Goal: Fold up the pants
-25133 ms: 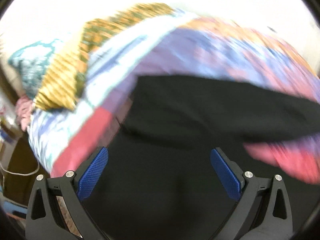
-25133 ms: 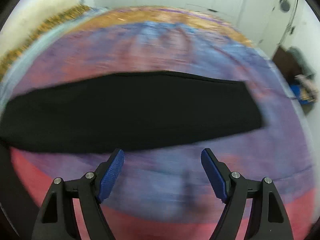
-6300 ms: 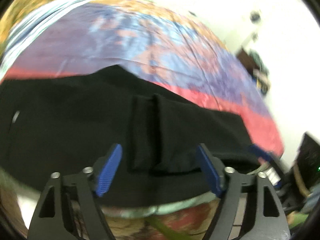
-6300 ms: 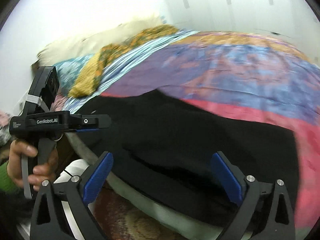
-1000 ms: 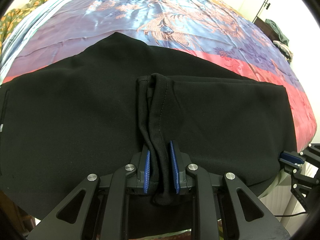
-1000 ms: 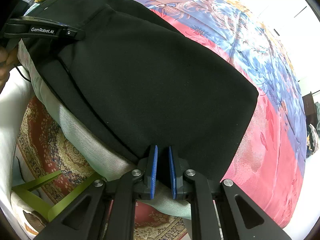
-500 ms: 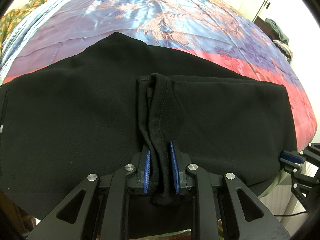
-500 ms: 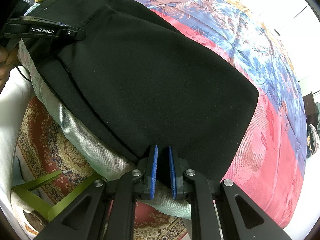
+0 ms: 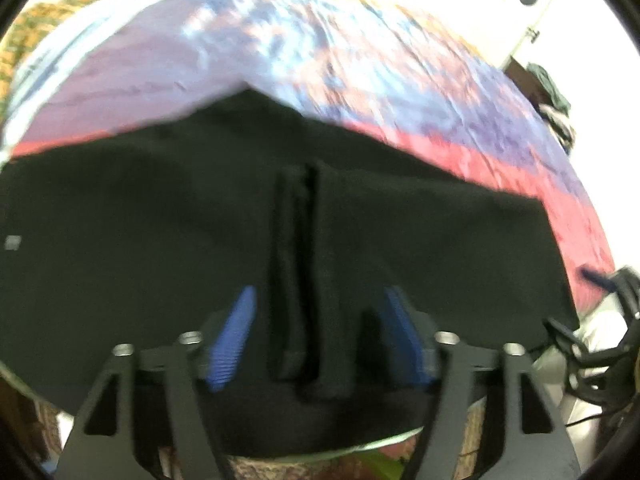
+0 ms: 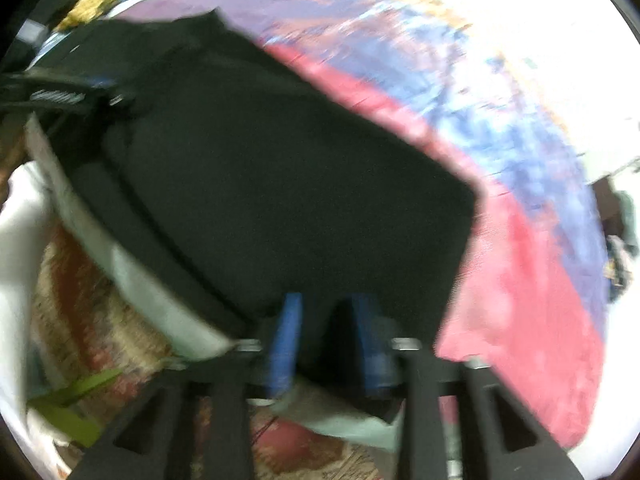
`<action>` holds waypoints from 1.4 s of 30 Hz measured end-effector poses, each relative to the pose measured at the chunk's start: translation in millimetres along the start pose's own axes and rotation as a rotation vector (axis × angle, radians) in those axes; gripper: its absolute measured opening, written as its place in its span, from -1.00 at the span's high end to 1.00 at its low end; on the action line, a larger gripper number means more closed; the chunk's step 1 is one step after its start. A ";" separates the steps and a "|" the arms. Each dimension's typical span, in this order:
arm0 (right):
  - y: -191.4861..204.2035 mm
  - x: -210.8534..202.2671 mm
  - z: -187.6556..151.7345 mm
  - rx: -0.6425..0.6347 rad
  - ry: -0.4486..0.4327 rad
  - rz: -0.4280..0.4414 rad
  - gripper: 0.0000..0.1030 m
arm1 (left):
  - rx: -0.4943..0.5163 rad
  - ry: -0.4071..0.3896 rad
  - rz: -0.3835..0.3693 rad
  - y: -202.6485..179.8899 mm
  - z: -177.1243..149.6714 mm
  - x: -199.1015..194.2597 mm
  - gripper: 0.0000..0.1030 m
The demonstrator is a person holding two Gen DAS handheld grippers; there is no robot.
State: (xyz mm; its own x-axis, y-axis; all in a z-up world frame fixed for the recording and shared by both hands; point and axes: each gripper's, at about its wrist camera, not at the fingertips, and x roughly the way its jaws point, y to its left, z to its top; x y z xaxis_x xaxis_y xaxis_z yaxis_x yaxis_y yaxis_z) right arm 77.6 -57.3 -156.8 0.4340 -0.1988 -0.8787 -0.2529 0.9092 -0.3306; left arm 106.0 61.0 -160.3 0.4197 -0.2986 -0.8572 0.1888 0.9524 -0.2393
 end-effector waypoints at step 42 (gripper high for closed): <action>11.8 -60.0 -4.9 0.133 -0.245 0.217 -0.99 | -0.335 0.122 0.244 243.9 45.6 -70.4 0.64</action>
State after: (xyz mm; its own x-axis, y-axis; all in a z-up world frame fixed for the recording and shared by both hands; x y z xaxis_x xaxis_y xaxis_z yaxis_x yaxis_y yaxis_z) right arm 44.4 -36.5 -109.7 0.5812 0.0837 -0.8095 -0.2545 0.9635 -0.0830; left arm 163.0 311.5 -137.6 0.3043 -0.0716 -0.9499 -0.2098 0.9676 -0.1401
